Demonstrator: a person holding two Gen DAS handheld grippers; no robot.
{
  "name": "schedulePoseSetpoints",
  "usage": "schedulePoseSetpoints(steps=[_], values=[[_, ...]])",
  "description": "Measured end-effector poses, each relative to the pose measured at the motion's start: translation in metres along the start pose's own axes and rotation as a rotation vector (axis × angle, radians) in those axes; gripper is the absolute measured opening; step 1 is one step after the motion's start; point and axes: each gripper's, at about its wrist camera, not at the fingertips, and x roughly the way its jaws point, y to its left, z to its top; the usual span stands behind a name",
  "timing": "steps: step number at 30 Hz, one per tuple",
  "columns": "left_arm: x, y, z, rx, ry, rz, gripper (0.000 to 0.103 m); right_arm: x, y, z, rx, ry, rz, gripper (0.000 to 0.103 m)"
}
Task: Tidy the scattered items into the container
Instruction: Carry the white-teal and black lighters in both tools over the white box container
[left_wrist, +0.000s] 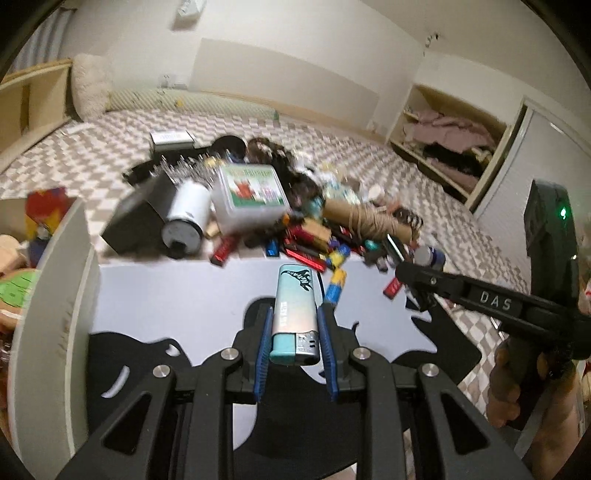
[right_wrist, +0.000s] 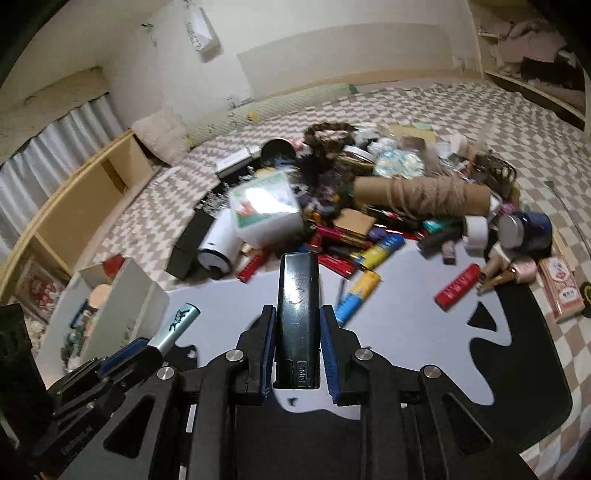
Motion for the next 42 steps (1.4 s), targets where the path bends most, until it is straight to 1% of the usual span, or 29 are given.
schedulePoseSetpoints(steps=[5,10,13,18,21,29,34,42], values=[[-0.029,0.010,0.011,-0.009,-0.074,0.018,0.025,-0.003,0.024,0.006,-0.027,-0.015,0.018,0.024],[-0.054,0.026,0.017,-0.029,-0.139,0.060,0.025,-0.006,0.049,0.011,-0.054,-0.030,0.037,0.024],[-0.068,0.037,0.017,-0.044,-0.166,0.074,0.025,-0.008,0.063,0.015,-0.070,-0.039,0.048,0.024],[-0.090,0.056,0.016,-0.049,-0.208,0.131,0.025,-0.008,0.092,0.017,-0.105,-0.046,0.074,0.024],[-0.102,0.068,0.014,-0.065,-0.225,0.142,0.025,-0.006,0.111,0.016,-0.131,-0.050,0.082,0.024],[-0.126,0.095,0.010,-0.092,-0.262,0.208,0.025,0.006,0.153,0.010,-0.178,-0.030,0.129,0.024],[-0.134,0.112,0.007,-0.125,-0.265,0.217,0.025,0.014,0.177,0.005,-0.205,-0.014,0.162,0.024],[-0.145,0.132,0.002,-0.156,-0.270,0.267,0.025,0.026,0.209,-0.003,-0.249,0.012,0.209,0.024]])
